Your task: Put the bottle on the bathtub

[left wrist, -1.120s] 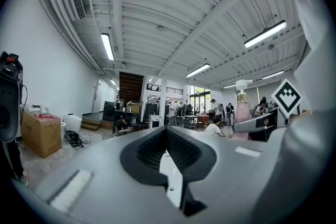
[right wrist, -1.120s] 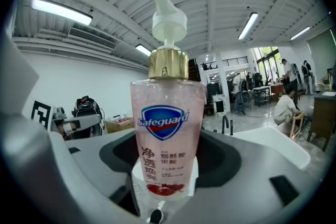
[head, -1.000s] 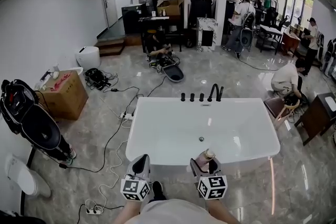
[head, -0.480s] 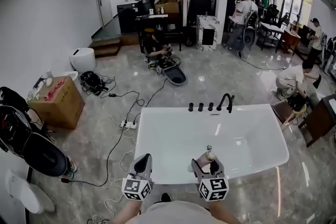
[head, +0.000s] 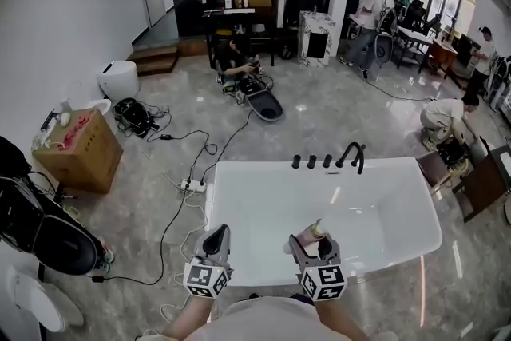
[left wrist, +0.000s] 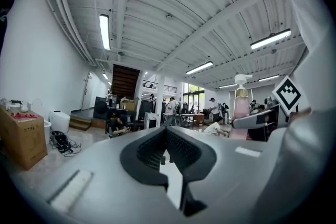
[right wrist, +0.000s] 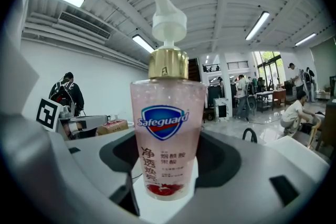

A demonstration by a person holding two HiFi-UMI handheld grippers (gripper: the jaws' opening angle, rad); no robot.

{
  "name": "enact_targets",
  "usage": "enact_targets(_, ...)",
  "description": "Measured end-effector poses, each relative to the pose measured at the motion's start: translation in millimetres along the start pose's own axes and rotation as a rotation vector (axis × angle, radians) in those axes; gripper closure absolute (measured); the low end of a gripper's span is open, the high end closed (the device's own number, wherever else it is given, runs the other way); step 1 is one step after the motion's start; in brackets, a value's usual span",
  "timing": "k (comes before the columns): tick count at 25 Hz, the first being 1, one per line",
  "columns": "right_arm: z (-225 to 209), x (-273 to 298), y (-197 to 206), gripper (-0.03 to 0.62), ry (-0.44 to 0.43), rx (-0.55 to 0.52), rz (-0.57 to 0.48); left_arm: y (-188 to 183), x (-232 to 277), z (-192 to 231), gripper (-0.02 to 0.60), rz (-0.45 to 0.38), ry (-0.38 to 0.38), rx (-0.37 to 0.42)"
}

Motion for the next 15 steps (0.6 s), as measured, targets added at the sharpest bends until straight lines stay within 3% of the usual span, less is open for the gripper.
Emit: enact_targets(15,-34,17,2,0.286,-0.017,0.001,0.026,6,28,-7,0.574,0.002,-0.049,-0.013)
Point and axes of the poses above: the fingertips, and each gripper's own axes: x forward along the fingers, z to its left, y out of its underside, the point moved 6 cm from there along -x, backward along the fingers, and after that the axes turned 7 degrees about -x, right-handed, at the moved point
